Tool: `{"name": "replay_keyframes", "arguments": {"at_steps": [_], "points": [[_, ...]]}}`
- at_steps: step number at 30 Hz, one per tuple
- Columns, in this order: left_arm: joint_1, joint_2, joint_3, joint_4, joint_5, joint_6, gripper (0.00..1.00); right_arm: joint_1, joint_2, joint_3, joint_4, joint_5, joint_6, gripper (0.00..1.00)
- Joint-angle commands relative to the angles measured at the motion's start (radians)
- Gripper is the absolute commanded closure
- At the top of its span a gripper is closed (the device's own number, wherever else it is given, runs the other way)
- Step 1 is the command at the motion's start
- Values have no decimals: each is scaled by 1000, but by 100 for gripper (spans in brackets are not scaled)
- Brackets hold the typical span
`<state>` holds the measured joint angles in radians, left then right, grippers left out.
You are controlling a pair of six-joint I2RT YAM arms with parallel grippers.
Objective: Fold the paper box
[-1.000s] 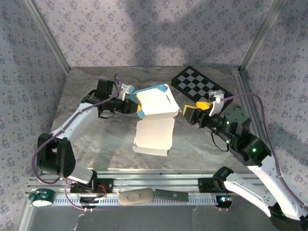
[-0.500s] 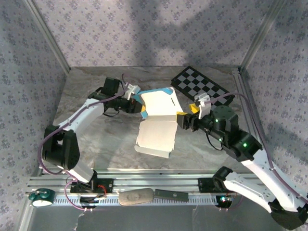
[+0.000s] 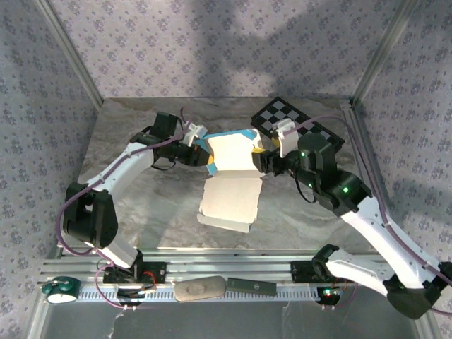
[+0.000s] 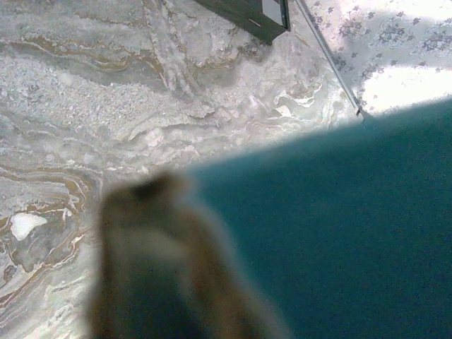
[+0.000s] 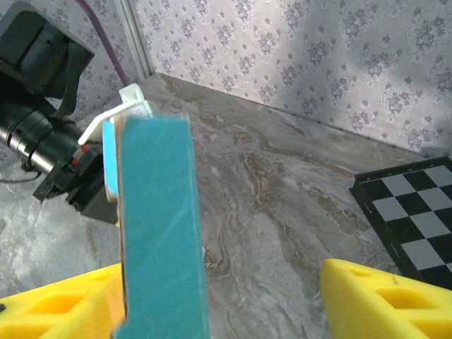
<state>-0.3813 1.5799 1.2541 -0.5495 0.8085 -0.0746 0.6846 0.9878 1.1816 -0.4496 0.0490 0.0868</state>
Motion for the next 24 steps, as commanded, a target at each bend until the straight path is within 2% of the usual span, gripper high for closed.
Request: {"name": "replay_keyframes", "arguments": {"at_steps": [1, 8, 19, 21, 24], "points": [[-9, 5, 41, -22, 1, 20, 100, -11, 37, 67, -45, -34, -35, 33], [-18, 13, 45, -17, -12, 22, 100, -26, 93, 84, -65, -37, -20, 50], [-19, 14, 48, -11, -58, 8, 100, -37, 97, 82, -74, -52, -10, 94], [-18, 10, 48, -5, -89, -9, 84, -37, 95, 83, -78, -52, -11, 100], [-15, -15, 35, 24, -129, -44, 71, -43, 89, 77, -80, -57, -12, 100]]}}
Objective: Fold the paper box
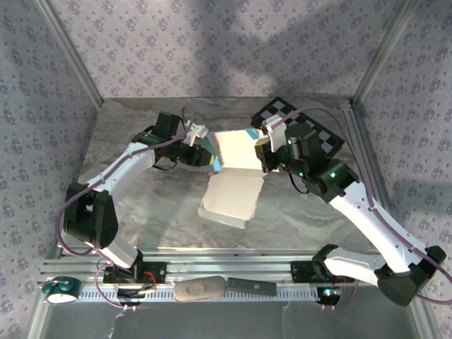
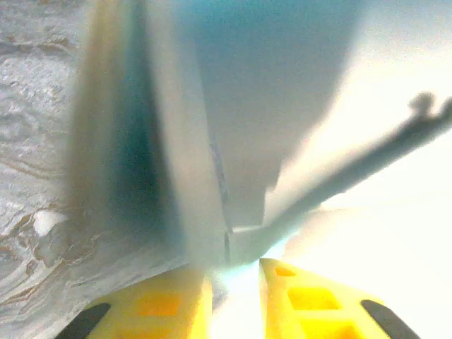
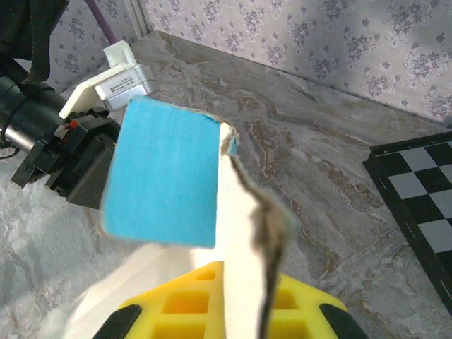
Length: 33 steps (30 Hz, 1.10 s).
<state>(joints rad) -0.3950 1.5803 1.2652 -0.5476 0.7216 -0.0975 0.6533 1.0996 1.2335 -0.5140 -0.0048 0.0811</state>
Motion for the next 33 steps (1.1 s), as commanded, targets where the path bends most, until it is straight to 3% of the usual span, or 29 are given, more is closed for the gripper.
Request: {"name": "replay_keyframes", "arguments": {"at_steps": [1, 7, 11, 17, 20, 24, 27, 30, 33], "points": [[-1, -30, 16, 37, -50, -37, 67, -16, -26, 23, -15, -10, -6, 100], [2, -104, -23, 79, -107, -58, 60, -57, -41, 14, -3, -71, 11, 100], [13, -102, -65, 148, -76, -79, 59, -91, -53, 7, 7, -135, 17, 100], [73, -130, -205, 369, -54, -142, 64, -134, -56, 8, -5, -214, 24, 100], [103, -82, -214, 466, 22, -174, 67, -173, -60, -4, 3, -289, 41, 100], [104, -3, -204, 537, 38, -187, 71, -203, -50, -69, 41, -350, 38, 100], [104, 41, -225, 598, 8, -234, 73, -218, -52, -187, 145, -383, 49, 100], [108, 35, -276, 667, -75, -327, 63, -219, -47, -296, 265, -369, 56, 100], [108, -31, -292, 596, -190, -389, 62, -221, -10, -331, 315, -374, 40, 100]]}}
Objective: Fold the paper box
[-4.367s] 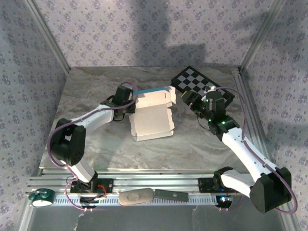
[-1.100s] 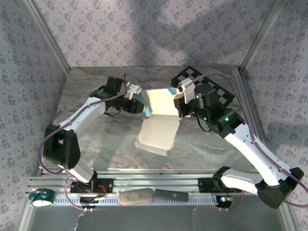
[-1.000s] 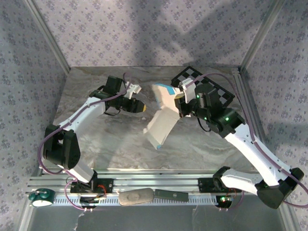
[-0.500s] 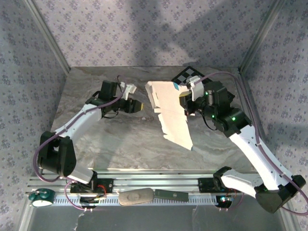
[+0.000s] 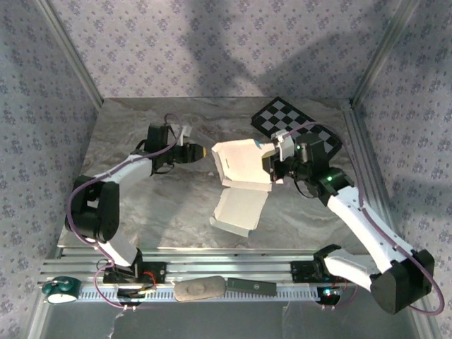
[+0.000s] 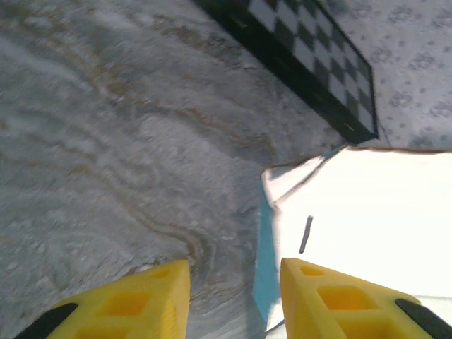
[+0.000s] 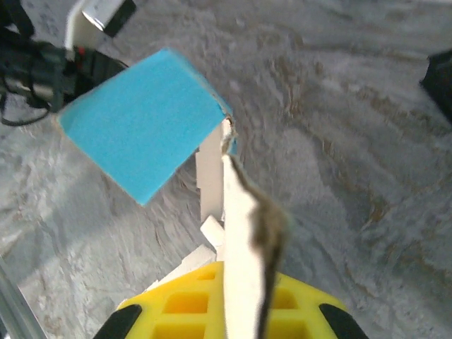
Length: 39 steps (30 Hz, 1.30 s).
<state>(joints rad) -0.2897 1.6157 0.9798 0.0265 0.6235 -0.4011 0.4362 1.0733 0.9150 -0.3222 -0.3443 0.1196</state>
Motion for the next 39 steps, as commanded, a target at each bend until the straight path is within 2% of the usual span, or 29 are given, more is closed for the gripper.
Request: {"name": "replay_keyframes", "arguments": {"at_steps": [1, 3, 4, 6, 8, 9, 11, 14, 17, 21, 23, 24, 29, 31, 34, 39], "points": [[1, -95, -4, -7, -128, -101, 60, -3, 37, -15, 129, -49, -12, 100], [3, -119, 47, -148, -237, -176, 49, -3, 61, -15, 131, -65, -38, 100], [6, -113, 91, -236, -286, -261, 49, -1, 69, -19, 141, -64, -46, 100], [-4, -79, 156, -306, -243, -475, 63, 0, 78, -34, 180, -60, -46, 100], [-61, -51, 186, -288, -184, -703, 65, 3, 91, -44, 216, -74, -46, 100], [-103, -57, 181, -245, -196, -802, 63, 7, 102, -41, 224, -77, -47, 100], [-181, -84, 174, -246, -320, -968, 58, 11, 123, -30, 227, -84, -53, 100], [-225, -106, 135, -131, -403, -1160, 55, 15, 141, -19, 224, -88, -61, 100], [-224, -102, 116, -99, -442, -1300, 51, 22, 148, -13, 212, -88, -69, 100], [-228, -100, 110, -108, -463, -1401, 49, 24, 149, -13, 203, -94, -79, 100], [-226, -101, 86, -95, -485, -1454, 38, 22, 148, -16, 202, -97, -83, 100], [-224, -97, 70, -56, -491, -1478, 37, 23, 148, -17, 203, -99, -84, 100], [-218, 1, 138, 4, -428, -1512, 35, 23, 154, -18, 205, -107, -86, 100], [-225, 32, 159, 10, -413, -1517, 38, 23, 157, -18, 206, -107, -87, 100], [-232, 47, 142, 34, -424, -1535, 52, 24, 161, -16, 209, -109, -89, 100], [-233, 59, 103, 91, -431, -1560, 91, 20, 181, -14, 219, -120, -92, 100]]}}
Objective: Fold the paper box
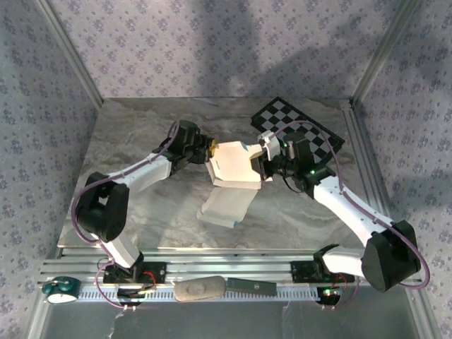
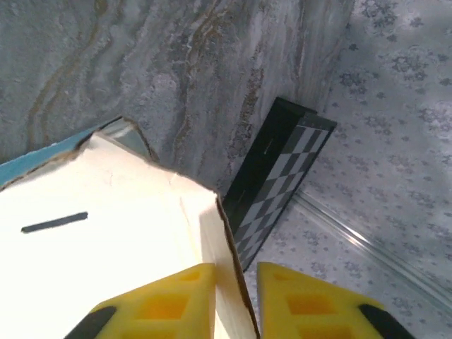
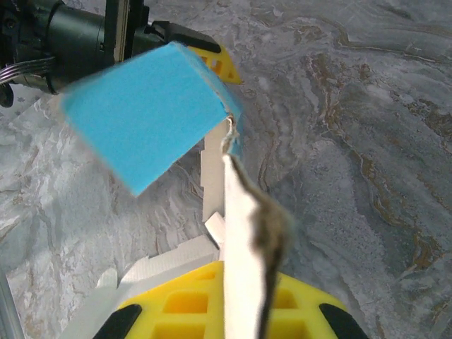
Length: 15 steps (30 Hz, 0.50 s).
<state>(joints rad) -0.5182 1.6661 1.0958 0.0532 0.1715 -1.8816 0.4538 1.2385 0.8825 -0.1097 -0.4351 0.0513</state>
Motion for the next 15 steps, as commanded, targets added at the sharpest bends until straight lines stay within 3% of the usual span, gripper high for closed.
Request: {"name": "replay_keyframes", "arguments": {"at_steps": [1, 2, 5, 7, 8, 11, 12, 15], "points": [[-4, 11, -16, 71, 18, -78, 96, 0, 20, 19, 7, -30, -24, 100], [-4, 9, -19, 69, 13, -76, 100, -1, 25, 21, 7, -33, -24, 100], [-3, 2, -29, 72, -13, -57, 100, -6, 39, 26, 10, -30, -13, 100], [-6, -9, -43, 74, -44, -47, 100, -11, 45, 26, 17, -11, 10, 94], [-6, -16, -51, 73, -61, -41, 100, -14, 50, 34, 6, -12, 21, 88], [-11, -37, -78, 65, -114, -29, 100, -9, 36, 55, -35, 75, 76, 55], [-14, -43, -85, 62, -136, -22, 100, -7, 24, 58, -54, 118, 106, 49], [-32, -52, -86, 44, -193, -5, 100, -15, -53, 52, -96, 217, 254, 43]]}}
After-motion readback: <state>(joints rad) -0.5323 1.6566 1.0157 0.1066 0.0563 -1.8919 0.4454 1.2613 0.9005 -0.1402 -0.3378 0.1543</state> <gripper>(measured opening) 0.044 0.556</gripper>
